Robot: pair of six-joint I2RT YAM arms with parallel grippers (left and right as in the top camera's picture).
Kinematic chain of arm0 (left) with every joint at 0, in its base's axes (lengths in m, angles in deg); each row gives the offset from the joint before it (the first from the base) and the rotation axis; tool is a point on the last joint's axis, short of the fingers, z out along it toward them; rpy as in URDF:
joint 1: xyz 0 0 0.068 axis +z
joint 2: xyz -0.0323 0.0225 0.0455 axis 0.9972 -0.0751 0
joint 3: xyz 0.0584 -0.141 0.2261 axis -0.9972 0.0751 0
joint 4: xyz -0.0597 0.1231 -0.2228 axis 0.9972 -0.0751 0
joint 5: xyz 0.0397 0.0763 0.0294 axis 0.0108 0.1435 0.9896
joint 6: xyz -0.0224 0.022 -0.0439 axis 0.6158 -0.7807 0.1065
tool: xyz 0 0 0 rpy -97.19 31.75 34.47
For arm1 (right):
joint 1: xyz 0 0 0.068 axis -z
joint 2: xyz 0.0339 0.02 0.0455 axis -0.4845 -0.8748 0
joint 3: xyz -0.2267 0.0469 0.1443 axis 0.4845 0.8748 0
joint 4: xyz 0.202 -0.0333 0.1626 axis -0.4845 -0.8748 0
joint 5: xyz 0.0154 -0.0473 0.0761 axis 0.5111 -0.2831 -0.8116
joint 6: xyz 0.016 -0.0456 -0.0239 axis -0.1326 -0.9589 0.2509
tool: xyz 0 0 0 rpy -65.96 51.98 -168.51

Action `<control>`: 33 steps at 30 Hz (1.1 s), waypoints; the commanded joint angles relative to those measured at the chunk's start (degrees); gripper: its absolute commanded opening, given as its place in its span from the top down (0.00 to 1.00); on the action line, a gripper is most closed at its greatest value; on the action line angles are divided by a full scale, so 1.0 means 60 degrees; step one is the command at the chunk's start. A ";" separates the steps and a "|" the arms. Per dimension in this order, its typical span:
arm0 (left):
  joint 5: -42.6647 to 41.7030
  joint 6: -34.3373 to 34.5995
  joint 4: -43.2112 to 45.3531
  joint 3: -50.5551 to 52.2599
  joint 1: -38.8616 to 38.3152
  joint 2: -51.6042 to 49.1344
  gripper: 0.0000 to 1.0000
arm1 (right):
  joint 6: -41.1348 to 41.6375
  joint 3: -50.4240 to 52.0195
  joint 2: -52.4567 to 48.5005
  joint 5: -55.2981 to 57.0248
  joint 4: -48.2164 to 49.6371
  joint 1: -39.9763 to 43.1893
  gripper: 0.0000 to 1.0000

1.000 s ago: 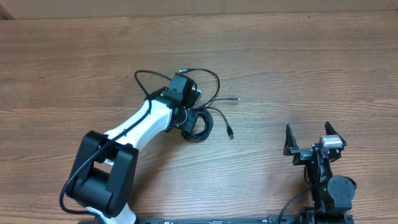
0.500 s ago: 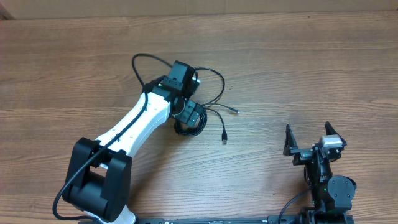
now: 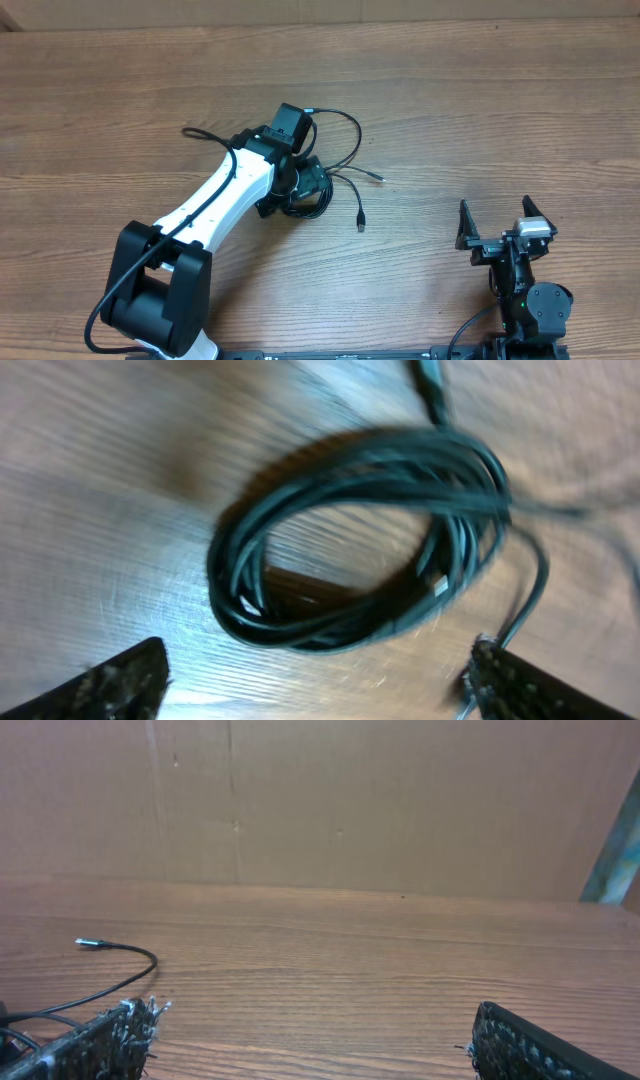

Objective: Untangle cables
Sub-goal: 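Lift the cable coil with the left gripper and shift it left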

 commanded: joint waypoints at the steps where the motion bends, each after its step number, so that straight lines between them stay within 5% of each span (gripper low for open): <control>1: 0.0430 0.3880 -0.0025 0.0288 -0.0022 0.0175 0.08 | -0.0036 0.0098 0.0073 0.0015 0.0022 0.0029 0.00; 12: 0.0816 0.6178 0.0178 0.0991 -0.0342 0.0171 0.22 | -0.0036 0.0098 0.0073 0.0015 0.0022 0.0029 0.00; 18: 0.0867 0.6284 0.1217 0.1818 -0.0444 0.0171 0.33 | -0.0036 0.0098 0.0073 0.0015 0.0022 0.0029 0.00; 26: 0.1508 0.6273 0.2160 0.2452 -0.0448 0.0171 0.76 | -0.0036 0.0098 0.0073 0.0015 0.0022 0.0029 0.00; 29: 0.1861 0.6182 0.2157 0.2499 -0.0448 0.0168 0.82 | -0.0036 0.0098 0.0073 0.0015 0.0022 0.0029 0.00; 33: 0.2375 0.4229 0.2208 0.2495 -0.0441 0.0171 0.96 | -0.0036 0.0098 0.0073 0.0015 0.0022 0.0029 0.00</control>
